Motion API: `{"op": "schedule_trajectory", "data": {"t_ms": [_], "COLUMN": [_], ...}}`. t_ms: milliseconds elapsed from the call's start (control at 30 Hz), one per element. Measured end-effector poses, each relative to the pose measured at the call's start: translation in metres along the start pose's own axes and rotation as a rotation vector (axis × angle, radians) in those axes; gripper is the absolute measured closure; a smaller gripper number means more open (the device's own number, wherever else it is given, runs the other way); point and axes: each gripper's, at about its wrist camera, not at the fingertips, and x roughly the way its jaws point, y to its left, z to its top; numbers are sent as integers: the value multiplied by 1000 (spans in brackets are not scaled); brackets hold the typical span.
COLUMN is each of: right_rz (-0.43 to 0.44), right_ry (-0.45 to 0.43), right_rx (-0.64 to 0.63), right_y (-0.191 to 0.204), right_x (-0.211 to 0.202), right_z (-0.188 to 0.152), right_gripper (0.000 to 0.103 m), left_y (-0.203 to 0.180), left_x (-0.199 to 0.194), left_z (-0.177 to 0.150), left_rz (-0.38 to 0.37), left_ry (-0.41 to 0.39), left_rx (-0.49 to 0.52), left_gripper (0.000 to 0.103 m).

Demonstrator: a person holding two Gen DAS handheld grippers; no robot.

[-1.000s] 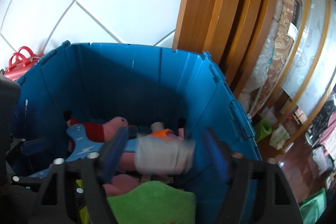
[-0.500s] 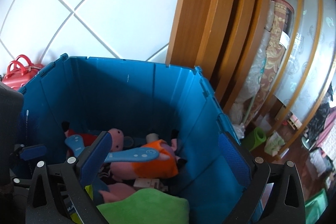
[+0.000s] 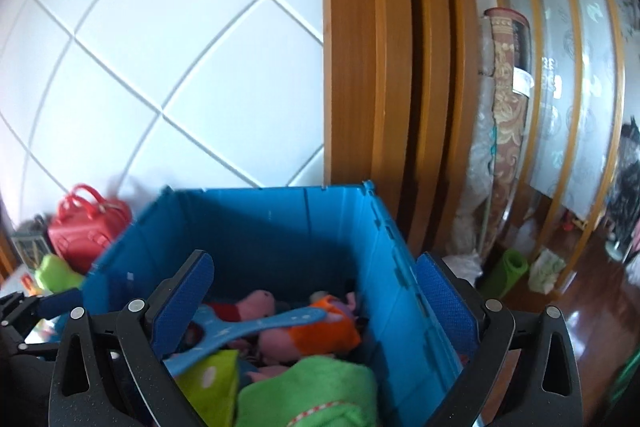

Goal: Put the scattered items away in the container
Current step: 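Lift both tools out of the crate and move back over the pile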

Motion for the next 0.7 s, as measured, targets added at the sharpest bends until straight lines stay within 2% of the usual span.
{"op": "schedule_trajectory", "data": {"t_ms": [100, 267, 333, 467, 700], "right_rz": [40, 145, 205, 298, 419], "right_ry": [-21, -83, -99, -127, -146], "right_rx": [46, 96, 104, 83, -16], "right_y": [1, 14, 25, 60, 146], "right_x": [-24, -68, -82, -101, -115], "right_z": [-3, -16, -23, -32, -40], "right_gripper": [0, 0, 0, 0, 0], "left_y": [17, 57, 76, 118, 202], "left_x": [-38, -98, -114, -133, -148], "left_z": [-10, -34, -43, -57, -89], "left_rz": [29, 136, 126, 133, 310], "left_ry": [-86, -250, -285, -271, -241], "left_rx": [-28, -110, -143, -170, -207], "left_gripper": [20, 15, 12, 12, 12]}}
